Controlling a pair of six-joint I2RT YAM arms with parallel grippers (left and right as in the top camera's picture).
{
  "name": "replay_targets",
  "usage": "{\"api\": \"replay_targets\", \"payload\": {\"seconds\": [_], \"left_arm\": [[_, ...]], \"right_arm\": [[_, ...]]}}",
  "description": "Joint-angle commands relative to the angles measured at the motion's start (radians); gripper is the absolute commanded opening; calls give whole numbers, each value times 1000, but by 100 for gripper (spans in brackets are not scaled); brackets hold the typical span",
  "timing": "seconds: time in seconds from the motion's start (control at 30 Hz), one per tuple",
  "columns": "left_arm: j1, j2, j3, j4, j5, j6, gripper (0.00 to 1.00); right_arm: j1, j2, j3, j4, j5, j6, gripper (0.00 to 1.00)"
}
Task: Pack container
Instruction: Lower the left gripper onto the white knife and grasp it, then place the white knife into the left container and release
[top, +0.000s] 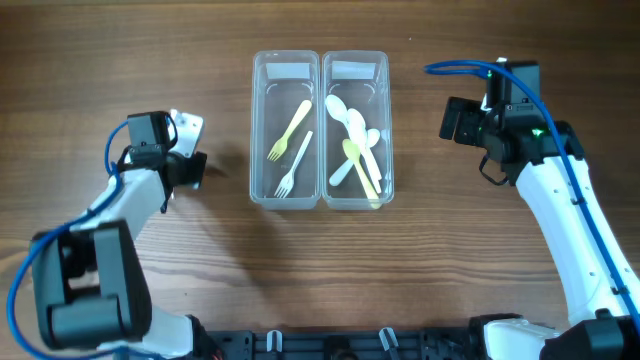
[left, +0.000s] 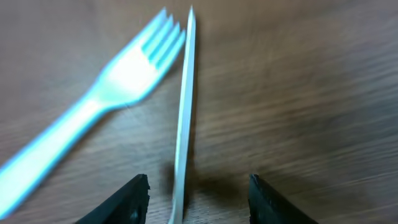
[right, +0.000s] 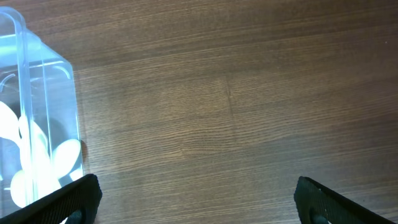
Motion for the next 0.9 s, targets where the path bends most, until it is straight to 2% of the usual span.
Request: {"api": "replay_targets", "payload": {"seconds": [0.0, 0.07, 0.17, 0.27, 0.37, 0.47, 0.67, 0.87], "left_arm": [[21, 59, -3, 0, -5, -2, 46], [23, 71, -3, -1, -11, -2, 39], [23, 72, -3, -3, -16, -2, 34], [24, 72, -3, -4, -23, -2, 22], [24, 72, -3, -11, -22, -2, 17], [24, 72, -3, -16, -22, -2, 4], [14, 47, 0, -5, -20, -2, 4], [-111, -124, 37, -5, -18, -2, 4]], "right_arm": [[-2, 6, 13, 3, 18, -12, 100], [-2, 6, 13, 3, 18, -12, 100], [-2, 6, 13, 3, 18, -13, 100], [-2, 6, 13, 3, 18, -13, 100], [-2, 6, 13, 3, 18, -13, 100], [-2, 6, 13, 3, 18, -12, 100], [-2, 6, 13, 3, 18, -13, 100], [-2, 5, 13, 3, 18, -13, 100]]}}
